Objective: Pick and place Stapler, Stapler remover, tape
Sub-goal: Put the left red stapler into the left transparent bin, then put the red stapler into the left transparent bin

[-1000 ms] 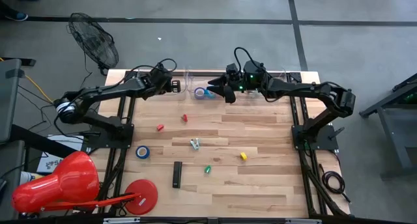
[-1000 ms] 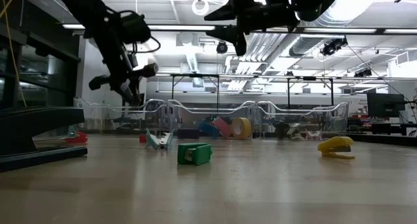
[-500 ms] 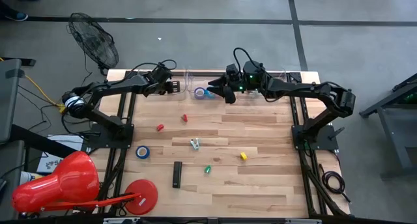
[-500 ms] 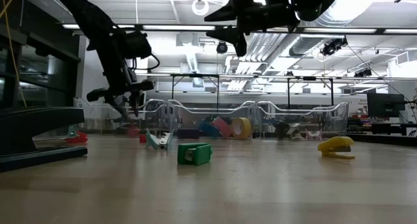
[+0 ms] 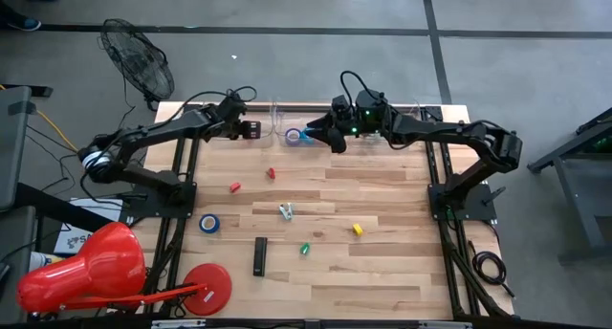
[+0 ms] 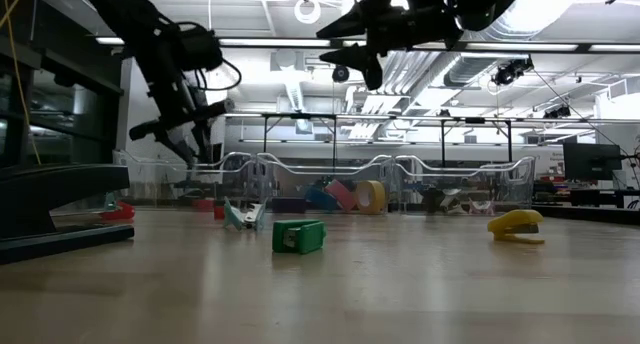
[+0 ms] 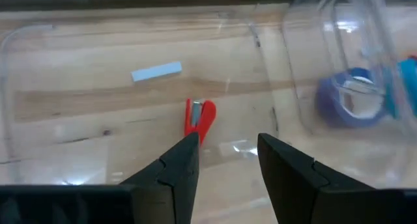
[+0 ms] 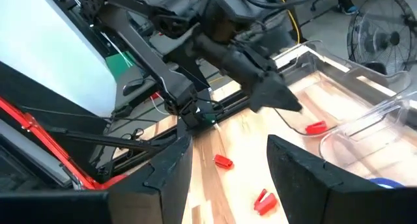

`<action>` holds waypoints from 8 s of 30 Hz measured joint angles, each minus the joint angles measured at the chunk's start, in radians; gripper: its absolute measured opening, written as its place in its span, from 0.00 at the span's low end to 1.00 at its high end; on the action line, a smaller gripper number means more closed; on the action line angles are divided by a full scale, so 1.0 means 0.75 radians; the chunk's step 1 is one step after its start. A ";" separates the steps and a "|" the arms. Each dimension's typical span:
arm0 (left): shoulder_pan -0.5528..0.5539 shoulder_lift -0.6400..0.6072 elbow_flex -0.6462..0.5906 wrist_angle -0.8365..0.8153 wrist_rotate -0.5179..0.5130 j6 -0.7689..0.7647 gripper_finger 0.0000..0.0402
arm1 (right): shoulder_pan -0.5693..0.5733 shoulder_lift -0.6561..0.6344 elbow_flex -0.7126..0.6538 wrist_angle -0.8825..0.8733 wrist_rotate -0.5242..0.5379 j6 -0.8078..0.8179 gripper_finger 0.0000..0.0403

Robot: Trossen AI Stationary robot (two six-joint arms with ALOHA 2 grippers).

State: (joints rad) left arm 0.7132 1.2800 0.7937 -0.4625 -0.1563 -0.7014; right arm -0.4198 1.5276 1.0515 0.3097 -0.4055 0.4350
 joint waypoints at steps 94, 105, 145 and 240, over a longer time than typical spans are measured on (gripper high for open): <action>-0.550 0.336 -0.005 -0.639 0.279 -0.003 0.15 | 0.014 -0.320 0.001 -1.184 0.259 -0.548 0.47; -0.550 0.331 0.108 -0.690 0.294 0.035 0.16 | 0.014 -0.319 0.001 -1.184 0.259 -0.547 0.47; 0.036 0.499 0.650 -0.733 -0.123 0.312 0.16 | 0.013 -0.319 0.001 -1.143 0.326 -0.521 0.47; -0.428 0.346 0.652 -0.544 -0.013 1.580 0.36 | 0.014 -0.319 0.000 -1.128 0.318 -0.486 0.47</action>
State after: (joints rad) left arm 0.3923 1.5395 1.2823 -0.8703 -0.1658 0.4835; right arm -0.4095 1.2881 1.0515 -0.5362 -0.1669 0.0708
